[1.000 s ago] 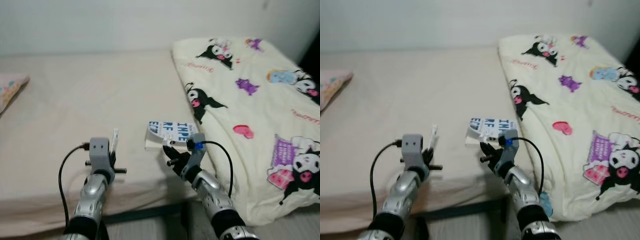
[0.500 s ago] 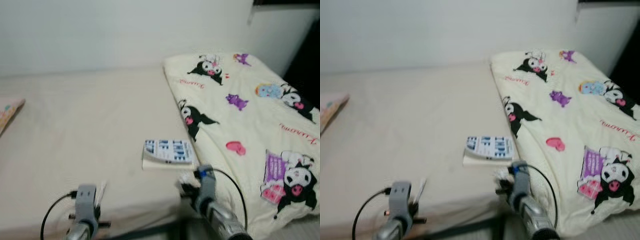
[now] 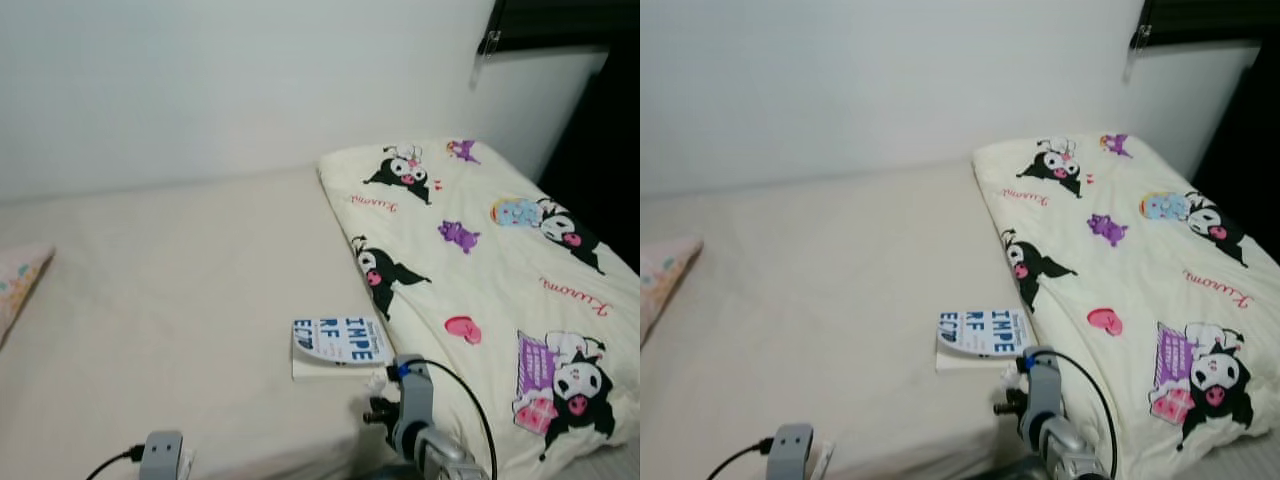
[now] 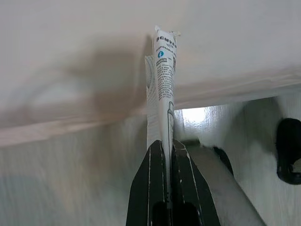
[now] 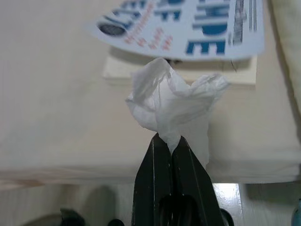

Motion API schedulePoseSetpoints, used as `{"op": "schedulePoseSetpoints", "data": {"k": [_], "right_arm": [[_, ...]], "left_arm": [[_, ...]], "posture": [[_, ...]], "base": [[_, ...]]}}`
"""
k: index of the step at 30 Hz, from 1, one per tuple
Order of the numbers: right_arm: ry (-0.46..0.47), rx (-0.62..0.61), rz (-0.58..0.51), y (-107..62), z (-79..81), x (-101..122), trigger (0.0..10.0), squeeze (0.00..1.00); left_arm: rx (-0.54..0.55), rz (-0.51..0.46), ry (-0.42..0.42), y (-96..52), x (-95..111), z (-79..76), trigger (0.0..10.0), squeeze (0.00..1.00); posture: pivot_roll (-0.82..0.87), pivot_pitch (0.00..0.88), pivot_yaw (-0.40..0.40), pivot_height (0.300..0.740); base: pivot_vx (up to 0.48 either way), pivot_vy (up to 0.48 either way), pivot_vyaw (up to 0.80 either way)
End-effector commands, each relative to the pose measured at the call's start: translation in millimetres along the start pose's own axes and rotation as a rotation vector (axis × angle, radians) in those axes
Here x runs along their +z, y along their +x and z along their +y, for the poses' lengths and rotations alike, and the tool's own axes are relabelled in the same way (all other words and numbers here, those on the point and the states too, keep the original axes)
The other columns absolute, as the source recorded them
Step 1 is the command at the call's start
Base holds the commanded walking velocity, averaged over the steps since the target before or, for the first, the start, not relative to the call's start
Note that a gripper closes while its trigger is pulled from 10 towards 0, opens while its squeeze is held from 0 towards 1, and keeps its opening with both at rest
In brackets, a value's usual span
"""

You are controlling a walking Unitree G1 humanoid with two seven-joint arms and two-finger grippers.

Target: Clean up the room

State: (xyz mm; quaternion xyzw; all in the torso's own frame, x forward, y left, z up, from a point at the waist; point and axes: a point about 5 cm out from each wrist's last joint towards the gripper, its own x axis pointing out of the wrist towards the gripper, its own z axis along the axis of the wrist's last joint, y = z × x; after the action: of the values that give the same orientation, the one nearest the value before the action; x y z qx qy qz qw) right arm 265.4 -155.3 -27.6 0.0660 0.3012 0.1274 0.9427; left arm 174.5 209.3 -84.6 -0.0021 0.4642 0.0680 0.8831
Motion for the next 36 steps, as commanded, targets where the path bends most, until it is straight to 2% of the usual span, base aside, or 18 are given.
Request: {"op": "schedulePoseSetpoints", "data": {"k": [1, 9, 15, 16, 20, 23, 25, 31, 32, 33, 34, 35, 36], "right_arm": [[-0.001, 0.000, 0.012, -0.2, 2.6, -5.0, 0.0, 0.00], [-0.034, 0.001, 0.017, 1.5, 5.0, -3.3, 0.0, 0.00], [-0.048, -0.025, 0.029, 0.3, 2.0, -6.0, 0.0, 0.00], [-0.061, -0.029, 0.046, -0.5, 0.8, -8.6, 10.0, 0.00], [-0.053, -0.009, 0.095, -2.8, 2.0, -18.9, 10.0, 0.00], [-0.094, 0.028, 0.102, -0.8, 8.4, -18.6, 10.0, 0.00], [-0.162, 0.067, 0.105, 2.2, 16.0, -15.8, 10.0, 0.00], [-0.174, 0.077, 0.121, 3.3, 19.0, -16.6, 10.0, 0.00], [-0.159, 0.068, 0.128, 2.8, 18.0, -18.2, 10.0, 0.00], [-0.095, 0.040, 0.130, 1.6, 14.7, -20.3, 10.0, 0.00], [-0.095, 0.040, 0.130, 1.6, 14.7, -20.3, 10.0, 0.00], [-0.048, 0.022, 0.131, 0.8, 12.6, -21.7, 10.0, 0.00], [0.051, -0.026, 0.141, -2.7, 5.8, -27.7, 10.0, 0.00]], "left_arm": [[0.011, 0.017, 0.025, -1.3, -5.3, 6.6, 10.0, 0.00], [-0.007, 0.031, 0.097, -1.6, -8.4, 3.3, 10.0, 0.00], [-0.005, 0.039, 0.112, -2.3, -12.0, 4.0, 10.0, 0.00], [-0.006, 0.043, 0.117, -2.7, -13.6, 4.3, 10.0, 0.00], [-0.009, 0.051, 0.133, -3.6, -17.6, 5.3, 10.0, 0.00], [-0.017, 0.050, 0.135, -4.0, -18.6, 5.5, 10.0, 0.00], [-0.016, 0.051, 0.137, -4.6, -20.0, 7.8, 10.0, 0.00], [-0.014, 0.061, 0.124, -5.3, -22.6, 11.1, 10.0, 0.00], [-0.012, 0.077, 0.118, -5.4, -24.0, 11.3, 10.0, 0.00], [-0.008, 0.090, 0.112, -5.5, -25.2, 11.5, 10.0, 0.00], [-0.008, 0.090, 0.112, -5.5, -25.2, 11.5, 10.0, 0.00], [-0.004, 0.098, 0.109, -5.5, -25.9, 11.8, 10.0, 0.00], [-0.003, 0.101, 0.117, -5.8, -26.6, 12.9, 10.0, 0.00]], "posture": [[-0.08, 0.007, -0.002, 0.695], [-0.08, 0.012, -0.004, 0.725], [-0.08, 0.010, -0.007, 0.735], [-0.08, 0.008, -0.008, 0.735], [-0.07, 0.006, -0.009, 0.735], [-0.07, 0.004, -0.012, 0.735], [-0.07, 0.000, -0.010, 0.735], [-0.07, 0.000, -0.010, 0.735], [-0.07, 0.000, -0.011, 0.735], [-0.07, 0.001, -0.010, 0.735], [-0.07, 0.001, -0.010, 0.735], [-0.07, 0.001, -0.009, 0.735], [-0.07, 0.003, -0.006, 0.735]], "base": [[0.000, 0.000, 0.00], [0.000, 0.000, 0.00], [0.000, 0.000, 0.00], [0.000, 0.000, 0.00], [0.000, 0.000, 0.37], [0.000, 0.000, 0.77], [0.000, 0.000, 0.77], [0.000, 0.000, 0.77], [0.000, 0.000, 0.77], [-0.480, 0.000, 0.77], [-0.480, 0.000, 0.77], [-0.480, 0.000, 0.77], [-0.480, 0.000, 0.77]]}}
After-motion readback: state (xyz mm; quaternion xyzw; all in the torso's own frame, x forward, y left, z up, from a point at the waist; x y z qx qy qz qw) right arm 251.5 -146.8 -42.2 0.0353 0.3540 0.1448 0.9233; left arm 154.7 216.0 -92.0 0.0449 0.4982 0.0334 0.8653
